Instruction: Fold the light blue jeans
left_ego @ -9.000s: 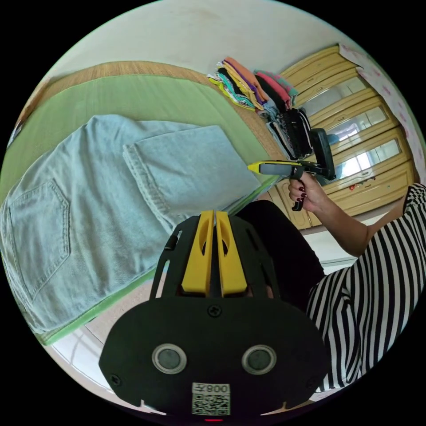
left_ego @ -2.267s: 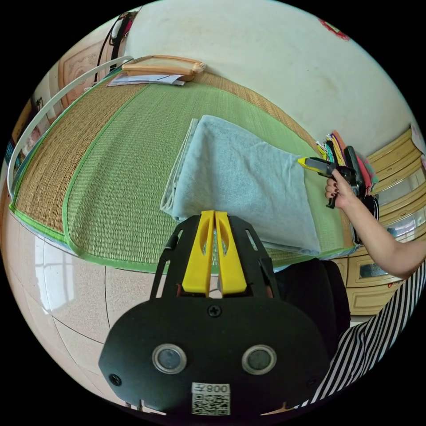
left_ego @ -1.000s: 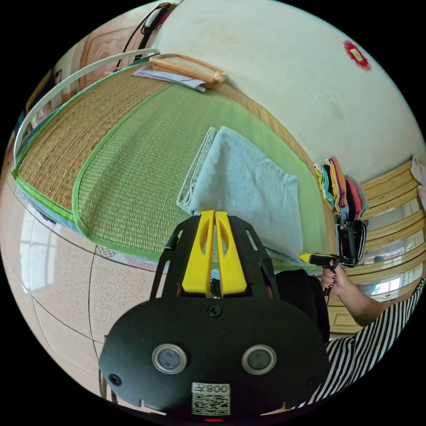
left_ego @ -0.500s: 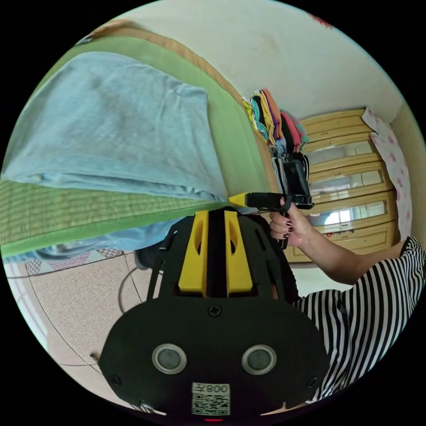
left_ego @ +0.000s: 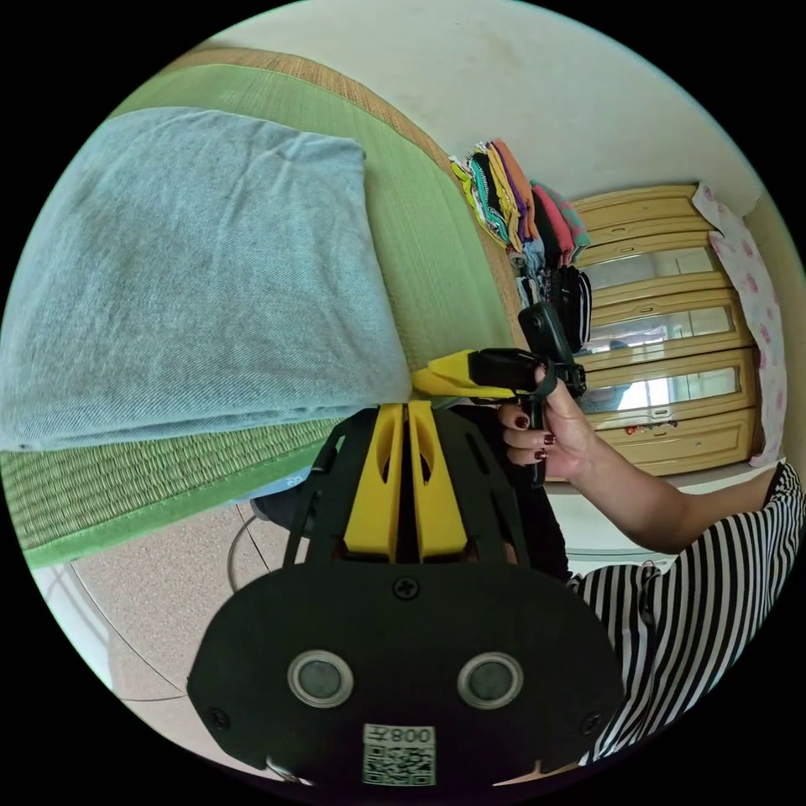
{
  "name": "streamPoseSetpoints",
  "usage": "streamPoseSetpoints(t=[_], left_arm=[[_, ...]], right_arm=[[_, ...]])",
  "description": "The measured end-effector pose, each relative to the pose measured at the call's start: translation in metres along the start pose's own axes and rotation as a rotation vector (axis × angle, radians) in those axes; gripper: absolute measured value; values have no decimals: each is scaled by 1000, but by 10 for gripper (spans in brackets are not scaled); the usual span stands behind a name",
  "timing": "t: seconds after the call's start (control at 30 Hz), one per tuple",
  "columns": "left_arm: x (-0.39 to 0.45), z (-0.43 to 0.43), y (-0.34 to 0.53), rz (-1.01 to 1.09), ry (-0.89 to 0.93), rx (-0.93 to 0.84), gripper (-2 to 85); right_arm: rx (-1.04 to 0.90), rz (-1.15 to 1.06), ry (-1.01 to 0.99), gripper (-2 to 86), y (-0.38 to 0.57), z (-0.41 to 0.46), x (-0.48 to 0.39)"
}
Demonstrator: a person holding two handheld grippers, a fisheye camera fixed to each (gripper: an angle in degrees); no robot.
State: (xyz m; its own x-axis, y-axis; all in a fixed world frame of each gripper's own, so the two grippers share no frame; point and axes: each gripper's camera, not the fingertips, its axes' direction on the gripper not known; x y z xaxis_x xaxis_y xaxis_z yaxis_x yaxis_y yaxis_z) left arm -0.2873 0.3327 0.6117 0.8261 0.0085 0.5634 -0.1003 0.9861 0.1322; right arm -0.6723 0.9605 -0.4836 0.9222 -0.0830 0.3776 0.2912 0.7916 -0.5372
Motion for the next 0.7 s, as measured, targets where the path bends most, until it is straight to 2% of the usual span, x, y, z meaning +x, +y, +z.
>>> streamPoseSetpoints(t=[0.5,0.7], left_arm=[[-5,25,-11,24,49,51,5],[-15,31,1,-8,97,85,5]], right_arm=[[-47,44,-168,78,-15,47,26],[-40,51,-169,64,-13,51,25]])
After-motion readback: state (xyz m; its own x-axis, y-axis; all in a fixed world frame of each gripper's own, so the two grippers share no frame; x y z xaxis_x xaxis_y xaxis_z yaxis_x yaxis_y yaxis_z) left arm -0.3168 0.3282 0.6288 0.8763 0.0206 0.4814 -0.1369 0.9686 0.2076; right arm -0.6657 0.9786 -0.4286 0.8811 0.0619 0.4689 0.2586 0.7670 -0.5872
